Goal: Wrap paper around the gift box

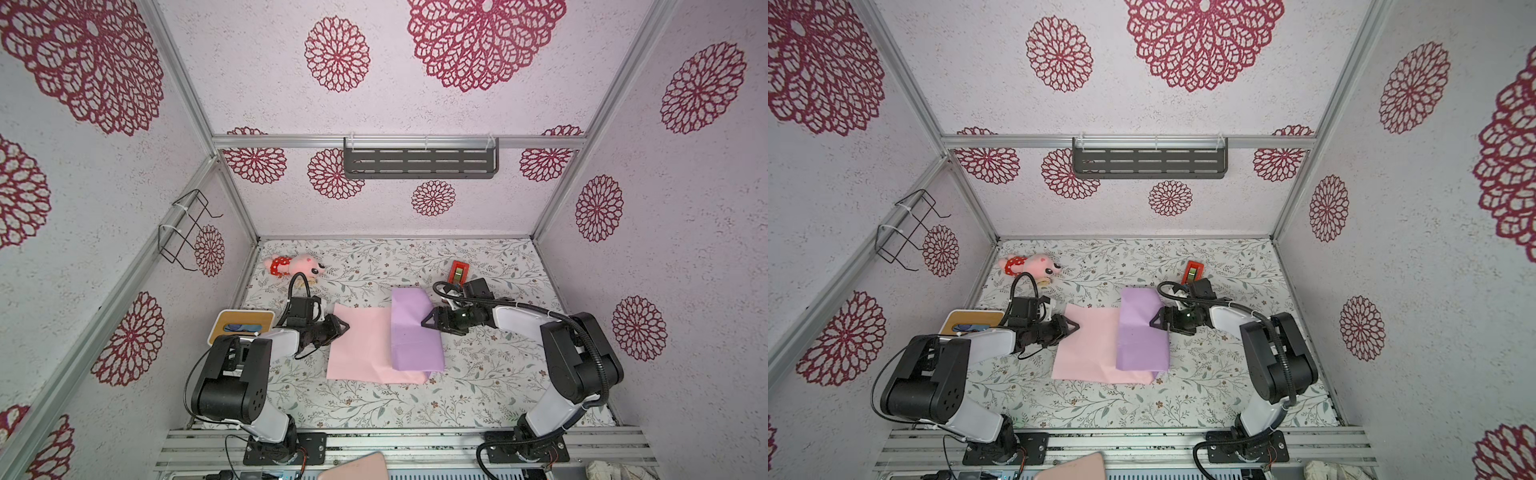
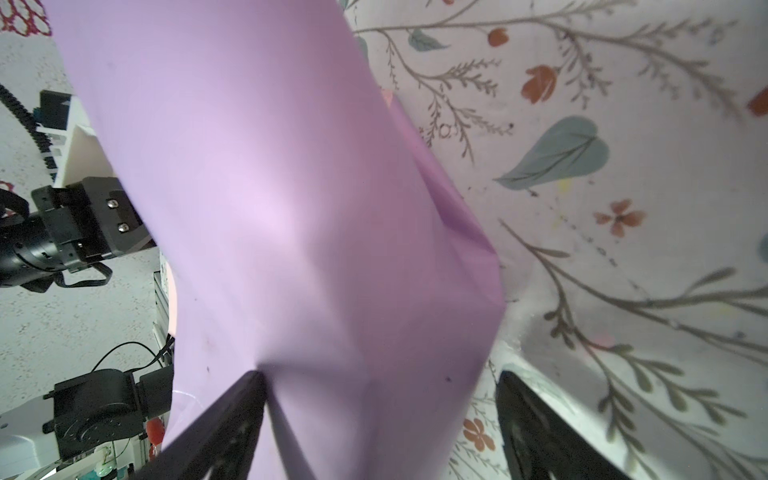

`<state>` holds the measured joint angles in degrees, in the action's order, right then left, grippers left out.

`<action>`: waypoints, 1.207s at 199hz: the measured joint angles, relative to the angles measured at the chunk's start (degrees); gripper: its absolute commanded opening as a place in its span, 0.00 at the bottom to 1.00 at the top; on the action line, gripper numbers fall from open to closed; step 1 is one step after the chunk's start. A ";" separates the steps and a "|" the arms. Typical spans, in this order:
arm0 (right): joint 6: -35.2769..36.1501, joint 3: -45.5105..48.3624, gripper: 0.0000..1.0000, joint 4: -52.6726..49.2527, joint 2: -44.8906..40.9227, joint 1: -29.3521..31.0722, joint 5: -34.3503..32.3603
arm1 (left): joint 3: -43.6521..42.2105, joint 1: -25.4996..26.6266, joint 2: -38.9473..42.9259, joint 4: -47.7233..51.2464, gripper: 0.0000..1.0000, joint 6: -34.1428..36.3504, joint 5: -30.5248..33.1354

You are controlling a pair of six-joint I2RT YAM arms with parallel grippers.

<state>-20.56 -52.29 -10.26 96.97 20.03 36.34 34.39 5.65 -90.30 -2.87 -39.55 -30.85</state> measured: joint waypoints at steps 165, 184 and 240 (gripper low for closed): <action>0.04 -0.35 0.87 -0.55 0.20 0.00 0.04 | -0.61 1.73 9.77 13.16 0.03 0.26 3.80; 0.04 -0.42 0.87 -0.61 0.20 0.00 0.04 | 0.92 4.42 12.28 16.02 0.00 -0.57 5.53; 0.09 -0.85 0.87 -1.29 0.39 0.04 0.00 | 8.68 17.38 15.23 22.36 0.00 -6.93 11.43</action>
<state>-20.47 -53.15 -11.55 97.36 20.08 36.34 43.07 23.03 -75.07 19.49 -46.48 -19.42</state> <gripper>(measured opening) 0.876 0.040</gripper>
